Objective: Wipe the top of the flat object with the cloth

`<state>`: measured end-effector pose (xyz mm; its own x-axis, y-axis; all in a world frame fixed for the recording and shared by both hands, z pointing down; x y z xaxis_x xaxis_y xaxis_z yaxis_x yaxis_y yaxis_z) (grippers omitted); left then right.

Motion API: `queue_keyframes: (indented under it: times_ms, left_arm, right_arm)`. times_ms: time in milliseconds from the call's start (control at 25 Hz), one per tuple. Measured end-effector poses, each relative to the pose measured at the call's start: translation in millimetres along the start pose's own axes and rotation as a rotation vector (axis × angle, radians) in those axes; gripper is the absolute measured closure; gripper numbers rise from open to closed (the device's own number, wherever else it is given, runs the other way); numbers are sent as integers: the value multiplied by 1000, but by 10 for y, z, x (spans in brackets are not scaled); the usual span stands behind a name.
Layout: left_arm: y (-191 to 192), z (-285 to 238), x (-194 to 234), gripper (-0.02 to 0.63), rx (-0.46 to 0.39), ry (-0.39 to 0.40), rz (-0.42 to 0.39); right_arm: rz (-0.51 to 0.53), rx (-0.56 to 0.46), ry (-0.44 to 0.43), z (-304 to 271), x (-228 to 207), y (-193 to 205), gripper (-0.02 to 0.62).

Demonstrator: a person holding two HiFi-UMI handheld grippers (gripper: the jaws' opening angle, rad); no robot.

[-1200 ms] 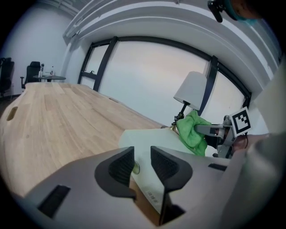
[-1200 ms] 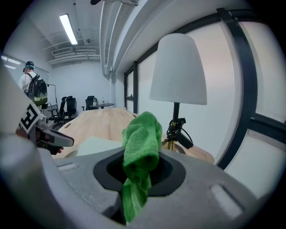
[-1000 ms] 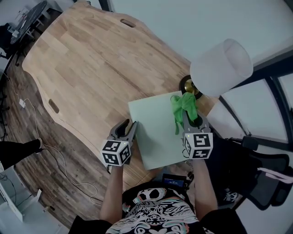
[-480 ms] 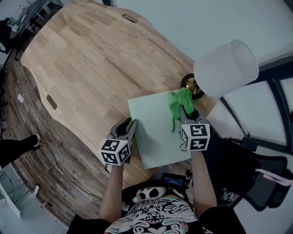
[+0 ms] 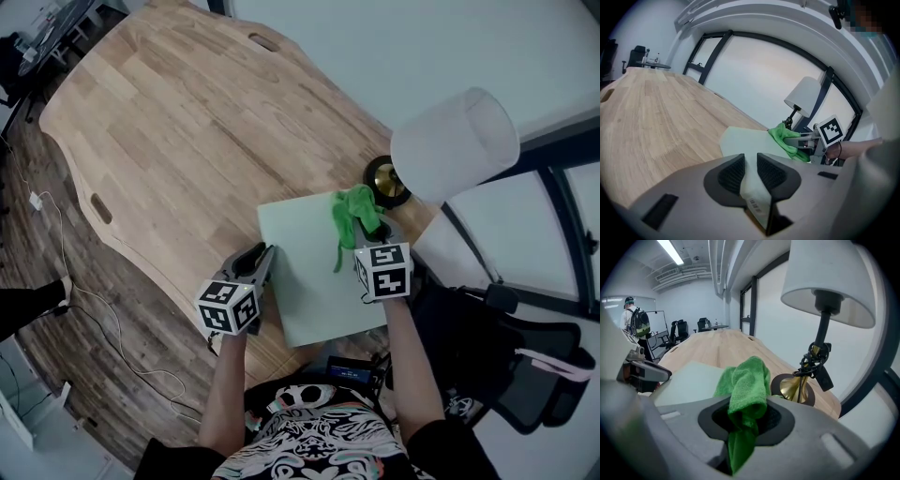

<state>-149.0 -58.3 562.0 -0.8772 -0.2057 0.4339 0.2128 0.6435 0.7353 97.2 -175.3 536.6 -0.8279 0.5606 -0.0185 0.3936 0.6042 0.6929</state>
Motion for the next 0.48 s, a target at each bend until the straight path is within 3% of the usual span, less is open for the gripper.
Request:
queue_keyframes:
  times_ms: [480]
  left_arm:
    - [-1,-24,8,523,-4,-10,17]
  right_arm:
    - [-24,58,-2,-42,-15,-57,512]
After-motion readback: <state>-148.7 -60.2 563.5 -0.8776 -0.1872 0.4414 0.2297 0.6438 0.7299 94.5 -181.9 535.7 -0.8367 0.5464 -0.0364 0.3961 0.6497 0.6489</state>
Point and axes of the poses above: the fingertips, and each gripper's own axes: z backward along the fingers, x to its left, y out of its underside, the point moved 9 cm from there along z, backward along the fingers, and after that the axes turned 5 degrees about -z, right-handed, at the moved point
